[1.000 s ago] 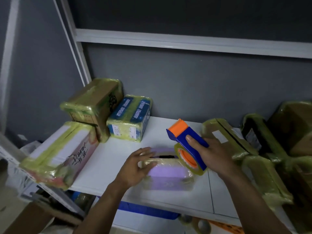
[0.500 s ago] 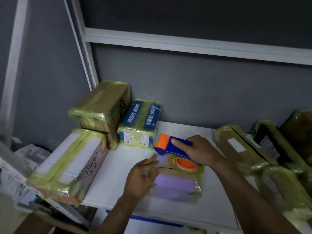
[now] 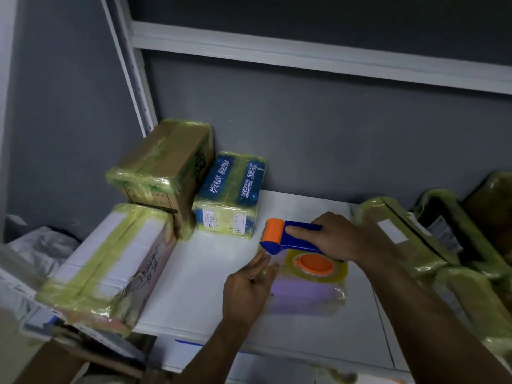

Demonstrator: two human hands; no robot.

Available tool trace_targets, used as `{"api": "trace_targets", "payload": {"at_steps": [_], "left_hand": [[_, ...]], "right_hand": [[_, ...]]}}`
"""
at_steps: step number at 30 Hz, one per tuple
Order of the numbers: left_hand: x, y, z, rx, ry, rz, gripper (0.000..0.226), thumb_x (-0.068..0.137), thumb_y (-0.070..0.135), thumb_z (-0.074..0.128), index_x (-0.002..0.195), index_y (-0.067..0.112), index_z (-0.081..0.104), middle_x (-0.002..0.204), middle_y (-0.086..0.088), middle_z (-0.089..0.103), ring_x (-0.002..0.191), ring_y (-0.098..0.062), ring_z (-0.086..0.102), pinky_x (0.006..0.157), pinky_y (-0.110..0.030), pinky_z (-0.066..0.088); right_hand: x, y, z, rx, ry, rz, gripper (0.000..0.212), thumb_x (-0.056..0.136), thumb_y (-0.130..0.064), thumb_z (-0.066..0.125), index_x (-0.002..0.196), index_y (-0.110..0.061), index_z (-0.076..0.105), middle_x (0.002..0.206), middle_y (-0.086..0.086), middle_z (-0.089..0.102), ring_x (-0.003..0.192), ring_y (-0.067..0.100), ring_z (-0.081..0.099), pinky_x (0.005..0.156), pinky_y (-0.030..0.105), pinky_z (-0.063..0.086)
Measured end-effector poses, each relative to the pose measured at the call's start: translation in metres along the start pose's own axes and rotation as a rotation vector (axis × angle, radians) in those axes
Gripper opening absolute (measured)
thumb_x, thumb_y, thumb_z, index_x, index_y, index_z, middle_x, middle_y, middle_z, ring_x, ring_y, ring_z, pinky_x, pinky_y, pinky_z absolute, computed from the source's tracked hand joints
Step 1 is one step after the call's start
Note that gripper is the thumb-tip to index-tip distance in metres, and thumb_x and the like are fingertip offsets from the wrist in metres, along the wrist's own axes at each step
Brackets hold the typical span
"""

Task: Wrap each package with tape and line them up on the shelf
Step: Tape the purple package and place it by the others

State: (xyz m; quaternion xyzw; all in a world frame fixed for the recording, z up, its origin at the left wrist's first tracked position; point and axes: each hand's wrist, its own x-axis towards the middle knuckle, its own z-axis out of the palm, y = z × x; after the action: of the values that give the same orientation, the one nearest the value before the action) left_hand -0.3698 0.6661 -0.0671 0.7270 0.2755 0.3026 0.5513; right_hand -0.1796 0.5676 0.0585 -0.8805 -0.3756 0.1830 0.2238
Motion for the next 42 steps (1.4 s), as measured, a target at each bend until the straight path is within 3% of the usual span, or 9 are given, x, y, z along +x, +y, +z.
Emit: {"api": "trace_targets", "payload": {"at_steps": [5,10,14,18,21,25,29,36,42], "left_hand": [[0.003,-0.005,-0.002,-0.044,-0.01,-0.003,0.029,0.097,0.028,0.066,0.125,0.024,0.073,0.121,0.031,0.066,0.114,0.007,0.063,0.09,-0.017,0.055],[0.024,0.032,-0.021,-0.178,0.067,-0.238,0.029,0.104,0.025,0.056,0.094,0.04,0.079,0.099,0.022,0.076,0.098,0.002,0.069,0.073,-0.012,0.051],[0.029,0.066,-0.026,-0.337,-0.143,-0.418,0.046,0.104,0.055,0.042,0.105,0.027,0.079,0.103,0.004,0.078,0.094,-0.012,0.074,0.08,-0.031,0.052],[0.022,0.078,-0.018,-0.347,-0.17,-0.412,0.038,0.099,0.044,0.06,0.101,0.011,0.078,0.09,-0.014,0.075,0.076,-0.012,0.067,0.078,-0.029,0.052],[0.017,0.081,-0.016,-0.431,-0.105,-0.424,0.02,0.099,0.025,0.064,0.098,0.014,0.08,0.081,-0.009,0.073,0.07,-0.01,0.063,0.065,-0.021,0.05],[0.013,0.086,-0.019,-0.319,-0.089,-0.373,0.019,0.099,0.018,0.062,0.097,0.017,0.081,0.09,-0.012,0.076,0.078,-0.013,0.067,0.075,-0.027,0.053],[0.013,0.089,-0.027,-0.266,-0.119,-0.408,0.024,0.097,0.012,0.059,0.097,0.023,0.08,0.096,-0.002,0.078,0.085,-0.008,0.069,0.069,-0.023,0.049],[0.017,0.082,-0.037,-0.186,-0.143,-0.382,0.029,0.094,-0.002,0.06,0.092,0.019,0.078,0.075,0.008,0.074,0.064,0.004,0.063,0.056,-0.013,0.048],[0.032,0.081,-0.061,-0.192,-0.126,-0.393,0.027,0.095,0.007,0.067,0.077,0.022,0.08,0.084,0.003,0.078,0.075,0.002,0.069,0.06,-0.017,0.053]], "right_hand": [[-0.001,0.008,0.002,0.012,-0.009,-0.012,0.076,0.071,-0.093,0.053,0.067,-0.018,0.067,0.058,-0.008,0.068,0.054,0.006,0.065,0.056,0.023,0.045],[-0.005,0.011,0.001,0.048,-0.032,-0.057,0.07,0.072,-0.09,0.051,0.073,-0.022,0.066,0.057,-0.012,0.067,0.057,-0.002,0.065,0.054,0.018,0.044],[-0.013,0.021,-0.003,0.125,-0.051,-0.164,0.072,0.073,-0.091,0.05,0.078,-0.021,0.068,0.067,-0.01,0.072,0.065,0.003,0.07,0.059,0.02,0.05],[-0.023,0.03,-0.006,0.2,-0.072,-0.241,0.083,0.063,-0.1,0.048,0.084,-0.023,0.068,0.073,-0.009,0.073,0.071,0.006,0.072,0.061,0.019,0.054],[-0.026,0.033,-0.01,0.254,-0.064,-0.249,0.078,0.066,-0.097,0.051,0.077,-0.022,0.068,0.069,-0.004,0.071,0.064,0.009,0.071,0.059,0.02,0.05],[-0.028,0.032,-0.012,0.269,-0.078,-0.259,0.077,0.068,-0.096,0.052,0.079,-0.021,0.068,0.07,-0.004,0.072,0.066,0.01,0.072,0.059,0.02,0.051],[-0.03,0.028,-0.012,0.231,-0.077,-0.29,0.078,0.065,-0.097,0.05,0.083,-0.022,0.067,0.075,-0.009,0.073,0.073,0.006,0.073,0.061,0.02,0.055],[-0.035,0.017,-0.017,0.18,-0.06,-0.304,0.066,0.072,-0.089,0.054,0.084,-0.026,0.066,0.076,-0.018,0.072,0.075,0.0,0.071,0.058,0.012,0.052],[-0.036,-0.004,-0.031,0.056,-0.066,-0.282,0.055,0.071,-0.081,0.057,0.086,-0.028,0.061,0.069,-0.023,0.068,0.072,-0.001,0.071,0.055,0.01,0.048]]}}
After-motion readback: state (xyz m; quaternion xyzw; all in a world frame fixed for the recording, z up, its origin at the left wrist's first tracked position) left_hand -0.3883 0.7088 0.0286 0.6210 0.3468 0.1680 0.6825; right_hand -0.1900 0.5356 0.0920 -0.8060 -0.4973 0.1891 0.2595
